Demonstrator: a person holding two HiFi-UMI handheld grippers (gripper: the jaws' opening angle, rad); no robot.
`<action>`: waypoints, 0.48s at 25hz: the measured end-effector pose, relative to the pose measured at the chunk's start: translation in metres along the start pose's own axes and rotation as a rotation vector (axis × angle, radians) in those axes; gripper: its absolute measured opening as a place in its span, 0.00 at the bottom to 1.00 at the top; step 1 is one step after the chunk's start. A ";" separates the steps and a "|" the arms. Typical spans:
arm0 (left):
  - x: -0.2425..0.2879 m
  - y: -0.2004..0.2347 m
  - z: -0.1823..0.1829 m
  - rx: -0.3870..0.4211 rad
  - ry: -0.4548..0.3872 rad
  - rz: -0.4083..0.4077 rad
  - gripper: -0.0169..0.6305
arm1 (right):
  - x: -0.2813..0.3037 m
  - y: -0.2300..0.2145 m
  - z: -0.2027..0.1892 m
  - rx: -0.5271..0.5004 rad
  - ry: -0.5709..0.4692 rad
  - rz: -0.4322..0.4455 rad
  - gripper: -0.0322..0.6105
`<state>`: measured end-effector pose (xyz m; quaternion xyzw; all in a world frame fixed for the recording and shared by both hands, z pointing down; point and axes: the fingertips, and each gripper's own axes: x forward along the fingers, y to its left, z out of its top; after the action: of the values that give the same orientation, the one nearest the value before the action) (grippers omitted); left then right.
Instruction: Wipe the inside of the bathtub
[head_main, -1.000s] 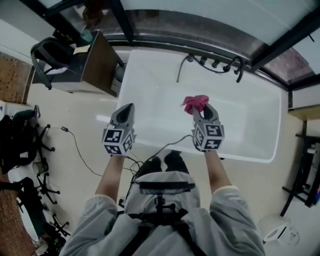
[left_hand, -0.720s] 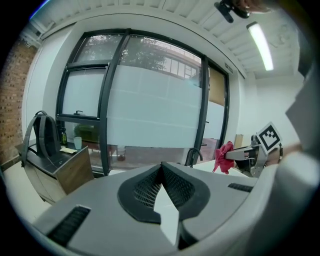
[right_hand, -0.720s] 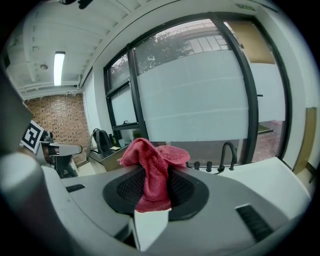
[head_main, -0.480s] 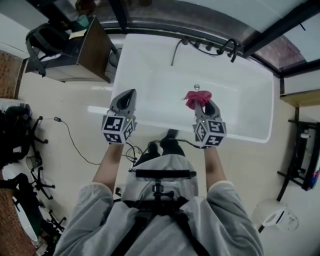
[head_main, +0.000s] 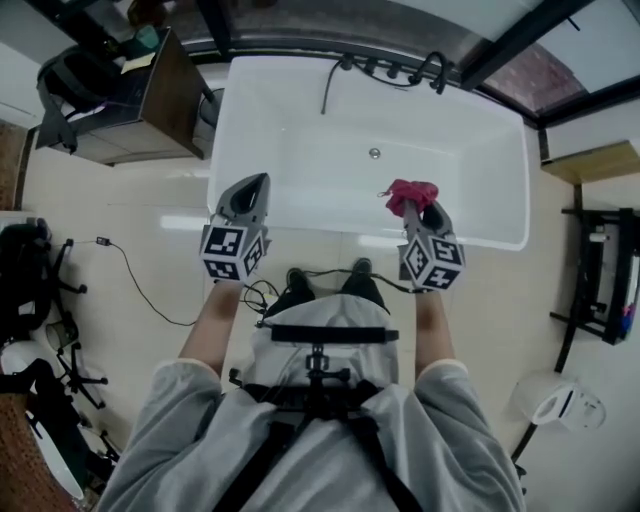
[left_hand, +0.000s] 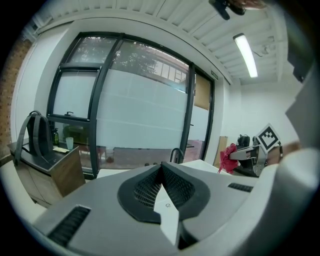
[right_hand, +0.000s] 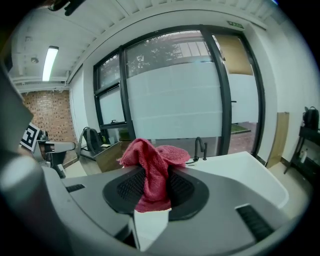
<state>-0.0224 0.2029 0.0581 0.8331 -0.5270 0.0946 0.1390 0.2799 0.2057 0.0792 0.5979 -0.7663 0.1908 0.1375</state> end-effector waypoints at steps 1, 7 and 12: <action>-0.002 -0.004 0.000 0.000 0.000 0.002 0.02 | -0.004 -0.006 -0.001 0.006 0.001 -0.005 0.23; -0.006 -0.026 -0.002 0.003 0.001 0.059 0.02 | -0.016 -0.040 -0.007 0.011 0.014 0.015 0.23; -0.002 -0.060 0.000 -0.016 -0.006 0.117 0.02 | -0.020 -0.084 -0.014 0.032 0.040 0.052 0.23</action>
<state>0.0314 0.2291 0.0499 0.8000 -0.5759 0.0957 0.1384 0.3661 0.2115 0.0938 0.5760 -0.7756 0.2185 0.1380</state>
